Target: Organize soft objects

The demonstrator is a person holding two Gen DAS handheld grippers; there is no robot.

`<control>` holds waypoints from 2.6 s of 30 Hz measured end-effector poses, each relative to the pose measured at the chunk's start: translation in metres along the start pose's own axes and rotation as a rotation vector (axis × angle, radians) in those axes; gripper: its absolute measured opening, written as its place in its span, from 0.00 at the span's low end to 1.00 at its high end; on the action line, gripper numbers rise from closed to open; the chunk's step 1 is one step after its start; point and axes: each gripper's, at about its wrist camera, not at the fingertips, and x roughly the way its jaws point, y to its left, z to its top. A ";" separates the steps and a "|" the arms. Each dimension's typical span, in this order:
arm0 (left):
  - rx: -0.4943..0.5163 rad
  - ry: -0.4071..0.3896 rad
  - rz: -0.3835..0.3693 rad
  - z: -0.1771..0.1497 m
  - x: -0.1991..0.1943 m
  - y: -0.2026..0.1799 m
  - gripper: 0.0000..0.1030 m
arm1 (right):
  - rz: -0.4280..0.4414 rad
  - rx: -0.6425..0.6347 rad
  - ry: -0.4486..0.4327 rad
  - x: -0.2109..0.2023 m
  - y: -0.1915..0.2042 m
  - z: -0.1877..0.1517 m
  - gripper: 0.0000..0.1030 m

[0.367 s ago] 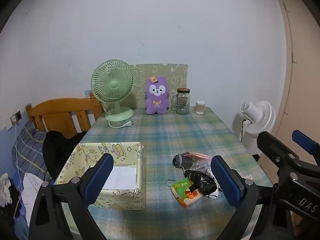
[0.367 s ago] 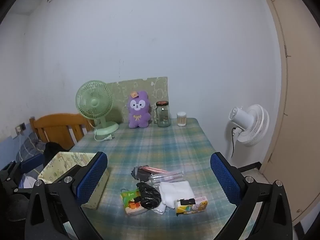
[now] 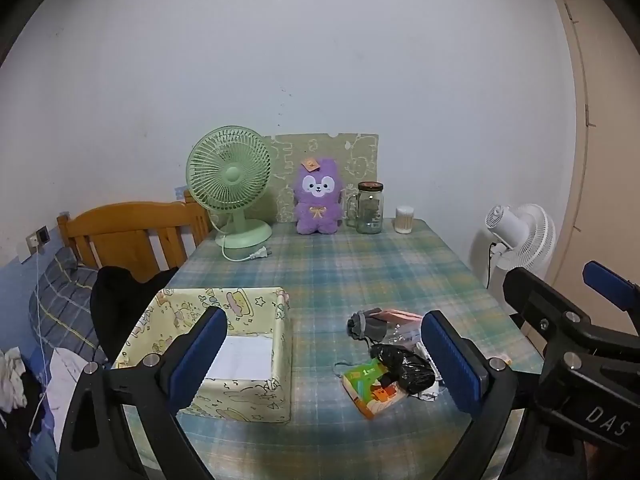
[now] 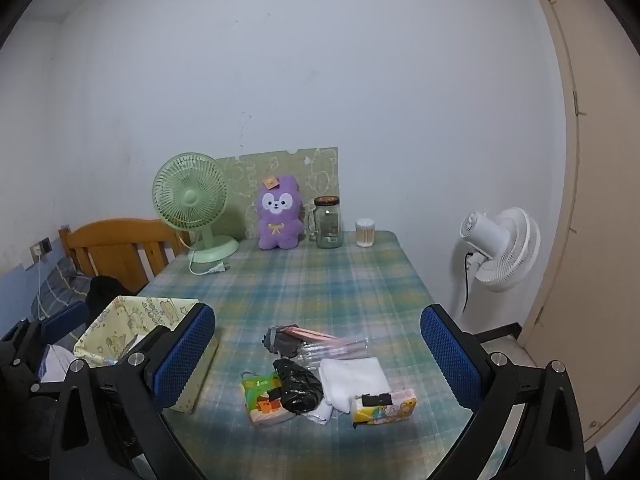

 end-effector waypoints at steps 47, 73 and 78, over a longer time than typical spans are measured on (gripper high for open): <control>0.003 -0.005 -0.021 0.002 -0.006 -0.004 0.96 | -0.031 0.008 -0.004 -0.013 -0.015 0.006 1.00; -0.001 -0.017 -0.013 -0.001 -0.009 -0.007 0.96 | -0.029 0.013 -0.010 -0.013 -0.014 0.008 1.00; -0.003 -0.018 -0.013 -0.002 -0.007 -0.008 0.96 | -0.030 0.011 -0.014 -0.010 -0.013 0.009 1.00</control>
